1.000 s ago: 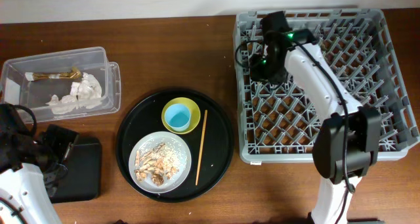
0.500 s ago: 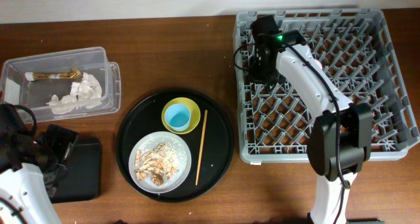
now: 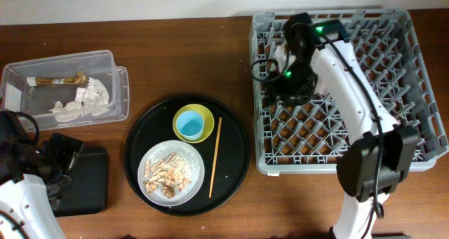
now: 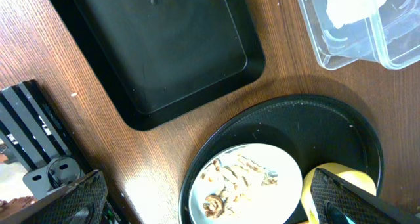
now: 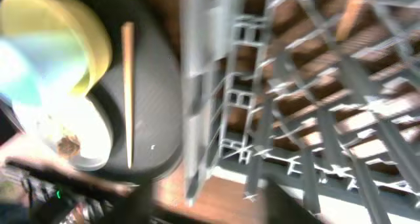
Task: Sort waste into correct bins and load items into the dishwasher rack
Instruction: 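Return the right gripper to the tray and grasp the second chopstick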
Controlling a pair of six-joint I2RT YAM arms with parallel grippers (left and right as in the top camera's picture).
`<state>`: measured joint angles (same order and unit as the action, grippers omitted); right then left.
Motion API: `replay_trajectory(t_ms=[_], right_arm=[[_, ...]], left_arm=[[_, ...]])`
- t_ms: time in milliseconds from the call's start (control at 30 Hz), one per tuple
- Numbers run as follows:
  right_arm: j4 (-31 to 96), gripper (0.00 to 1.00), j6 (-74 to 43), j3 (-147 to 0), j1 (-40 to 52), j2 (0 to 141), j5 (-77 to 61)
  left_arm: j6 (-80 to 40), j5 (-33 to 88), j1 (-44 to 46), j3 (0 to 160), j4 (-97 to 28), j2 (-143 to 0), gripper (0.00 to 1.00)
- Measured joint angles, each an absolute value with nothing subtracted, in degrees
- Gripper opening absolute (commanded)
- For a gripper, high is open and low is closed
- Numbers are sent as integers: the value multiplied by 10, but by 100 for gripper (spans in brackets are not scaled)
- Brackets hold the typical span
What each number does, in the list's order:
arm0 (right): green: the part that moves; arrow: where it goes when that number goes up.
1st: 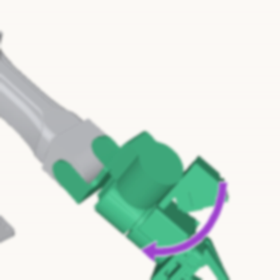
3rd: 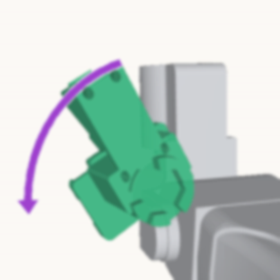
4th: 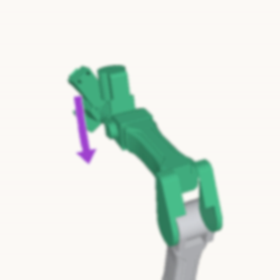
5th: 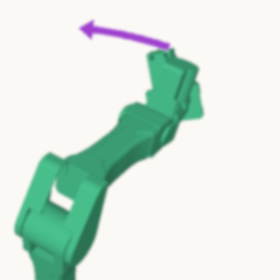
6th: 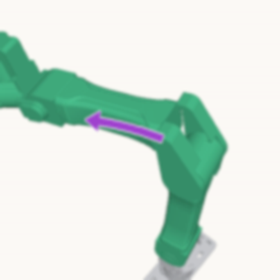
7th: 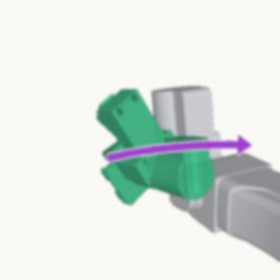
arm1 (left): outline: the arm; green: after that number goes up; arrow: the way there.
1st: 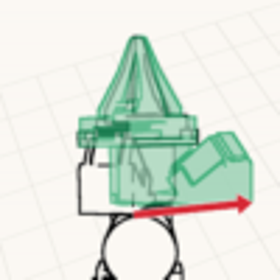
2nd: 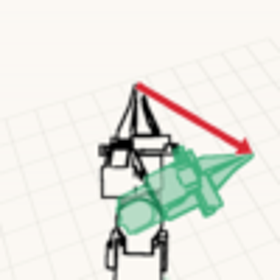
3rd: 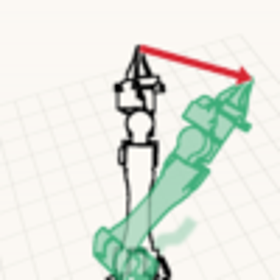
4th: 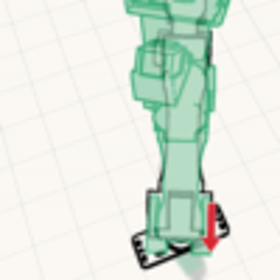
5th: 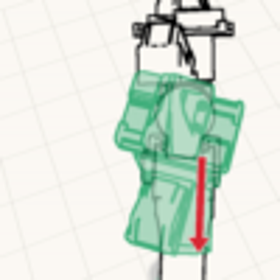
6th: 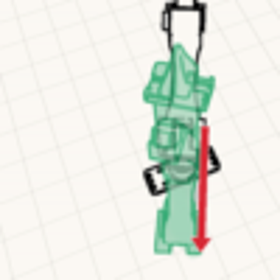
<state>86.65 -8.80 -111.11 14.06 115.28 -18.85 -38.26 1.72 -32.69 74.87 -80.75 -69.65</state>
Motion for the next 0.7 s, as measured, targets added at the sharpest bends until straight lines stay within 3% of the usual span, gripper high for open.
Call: replay_trajectory(t_ms=[100, 133, 367, 500, 700], right_arm=[[831, 71, -84, -1054, 240, 1149, -207], [802, 65, -109, -1026, 276, 1148, -193], [594, 65, -466, -877, 456, 1145, -17], [559, 65, -552, -859, 564, 1145, 101], [554, 61, -572, -847, 549, 1145, 140]], left_arm=[[-383, 17, -327, 749, -808, -696, 99], [-383, 17, -327, 749, -808, -696, 99], [-383, 17, -327, 749, -808, -696, 99], [-383, 17, -327, 749, -808, -696, 99], [-383, 17, -327, 749, -808, -696, 99]])
